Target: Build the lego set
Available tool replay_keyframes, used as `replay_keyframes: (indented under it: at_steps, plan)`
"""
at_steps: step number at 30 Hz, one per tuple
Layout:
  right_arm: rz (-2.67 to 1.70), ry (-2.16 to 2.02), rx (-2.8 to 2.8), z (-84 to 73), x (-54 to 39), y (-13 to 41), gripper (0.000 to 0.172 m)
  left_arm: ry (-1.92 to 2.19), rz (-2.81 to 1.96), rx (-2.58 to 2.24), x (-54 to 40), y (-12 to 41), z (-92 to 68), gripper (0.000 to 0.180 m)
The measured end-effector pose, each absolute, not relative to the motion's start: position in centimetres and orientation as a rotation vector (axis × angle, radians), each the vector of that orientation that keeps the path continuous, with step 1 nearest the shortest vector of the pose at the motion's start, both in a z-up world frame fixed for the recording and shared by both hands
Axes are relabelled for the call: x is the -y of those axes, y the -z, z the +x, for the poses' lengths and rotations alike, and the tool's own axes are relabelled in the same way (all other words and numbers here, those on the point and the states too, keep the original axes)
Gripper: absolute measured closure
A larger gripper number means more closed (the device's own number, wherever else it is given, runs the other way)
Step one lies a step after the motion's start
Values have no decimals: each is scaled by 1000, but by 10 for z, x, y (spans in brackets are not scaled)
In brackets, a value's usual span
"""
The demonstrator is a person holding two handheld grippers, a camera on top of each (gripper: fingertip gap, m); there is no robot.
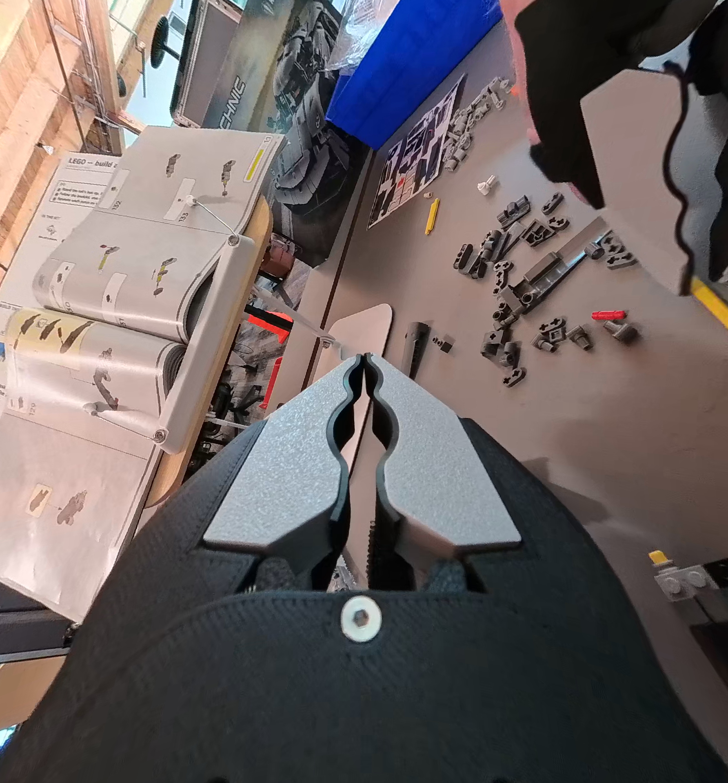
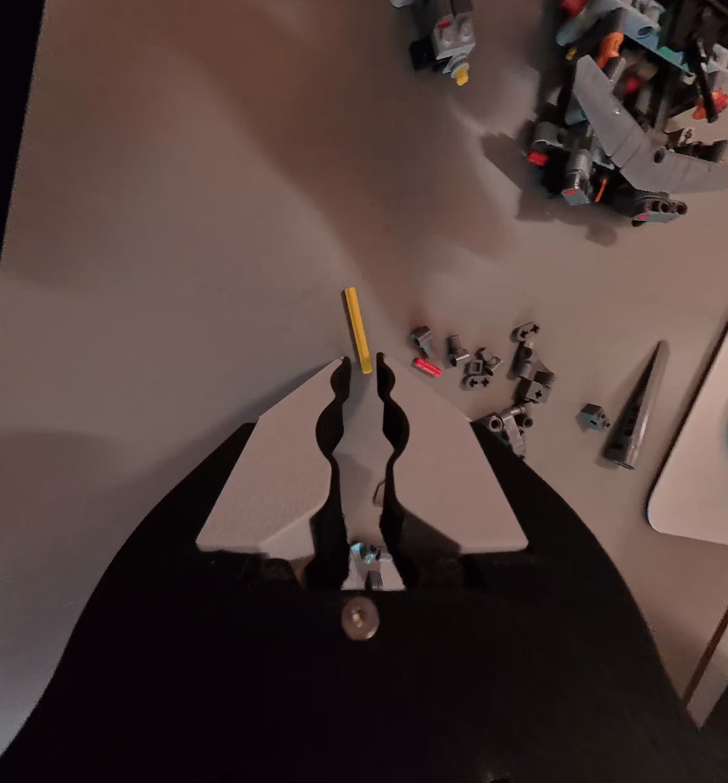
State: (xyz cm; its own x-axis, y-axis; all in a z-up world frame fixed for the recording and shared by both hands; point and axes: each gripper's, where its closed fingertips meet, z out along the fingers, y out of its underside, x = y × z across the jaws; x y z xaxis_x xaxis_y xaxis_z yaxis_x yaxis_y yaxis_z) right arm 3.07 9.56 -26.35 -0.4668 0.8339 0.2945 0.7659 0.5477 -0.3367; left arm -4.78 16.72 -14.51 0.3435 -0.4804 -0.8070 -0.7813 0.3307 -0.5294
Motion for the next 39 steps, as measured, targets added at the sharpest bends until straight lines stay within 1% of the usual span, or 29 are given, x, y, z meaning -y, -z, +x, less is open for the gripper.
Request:
replay_keyframes:
  at_steps: [2,5,9,11,13,15,19,23,26,28,31,35,39]
  plan:
    - [-1311,-197,2338,33,-97,261,153,-294,-1312,-1301,-167,145,-47,180]
    - [-1344,-213,2274,43,-100,251,151,-294,-1310,-1303,-166,145,-46,180]
    - [-1434,-221,2092,68,-124,222,154,-293,-1312,-1300,-166,145,-46,180]
    - [-1494,-188,1967,82,-147,208,160,-292,-1315,-1302,-167,146,-45,180]
    - [-1564,-137,1853,91,-174,200,161,-290,-1318,-1305,-168,147,-44,180]
    - [-1620,-119,1787,92,-198,202,159,-288,-1320,-1309,-169,149,-42,180]
    - [-1738,-9,1728,91,-246,225,157,-304,-1322,-1310,-170,150,-42,180]
    - [-1805,-26,1722,87,-267,242,156,-303,-1326,-1295,-171,147,-46,180]
    - [-1784,-51,1751,84,-264,240,162,-298,-1333,-1292,-172,147,-50,180]
    - [-1779,-56,1783,88,-259,238,162,-297,-1335,-1294,-172,148,-51,180]
    - [-1829,-108,1855,100,-246,241,149,-293,-1332,-1293,-170,146,-52,180]
    - [-1890,-131,1874,116,-235,245,151,-293,-1327,-1292,-169,144,-51,180]
    - [-1890,-122,1911,121,-224,254,149,-292,-1331,-1301,-170,147,-48,180]
